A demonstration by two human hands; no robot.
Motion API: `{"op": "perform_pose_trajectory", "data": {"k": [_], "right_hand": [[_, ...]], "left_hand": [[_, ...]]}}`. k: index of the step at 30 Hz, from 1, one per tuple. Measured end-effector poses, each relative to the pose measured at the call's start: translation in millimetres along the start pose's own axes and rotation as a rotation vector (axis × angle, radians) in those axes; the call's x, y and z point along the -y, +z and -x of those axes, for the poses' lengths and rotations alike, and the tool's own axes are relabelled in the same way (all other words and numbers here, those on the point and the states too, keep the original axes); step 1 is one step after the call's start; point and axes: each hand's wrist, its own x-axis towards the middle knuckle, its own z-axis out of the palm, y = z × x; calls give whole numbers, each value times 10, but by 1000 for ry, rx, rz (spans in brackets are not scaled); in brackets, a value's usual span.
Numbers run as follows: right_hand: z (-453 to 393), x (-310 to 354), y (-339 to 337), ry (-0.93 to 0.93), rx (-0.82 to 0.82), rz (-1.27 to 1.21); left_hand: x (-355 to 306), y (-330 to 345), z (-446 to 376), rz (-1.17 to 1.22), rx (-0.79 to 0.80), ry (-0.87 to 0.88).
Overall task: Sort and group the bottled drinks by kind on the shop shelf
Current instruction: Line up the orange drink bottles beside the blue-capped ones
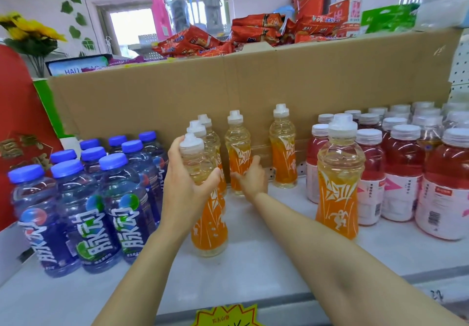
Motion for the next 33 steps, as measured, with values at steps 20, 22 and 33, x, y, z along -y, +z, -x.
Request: {"op": "perform_pose_trajectory", "data": {"k": [20, 22, 33], "right_hand": [[-272, -273, -539, 274, -282, 123], [-152, -190, -481, 310, -337, 189], [648, 66, -387, 167, -176, 274]], "left_hand": [[102, -60, 323, 32, 120, -373], [102, -52, 326, 23, 128, -396], [91, -140, 436, -102, 211, -479]]}}
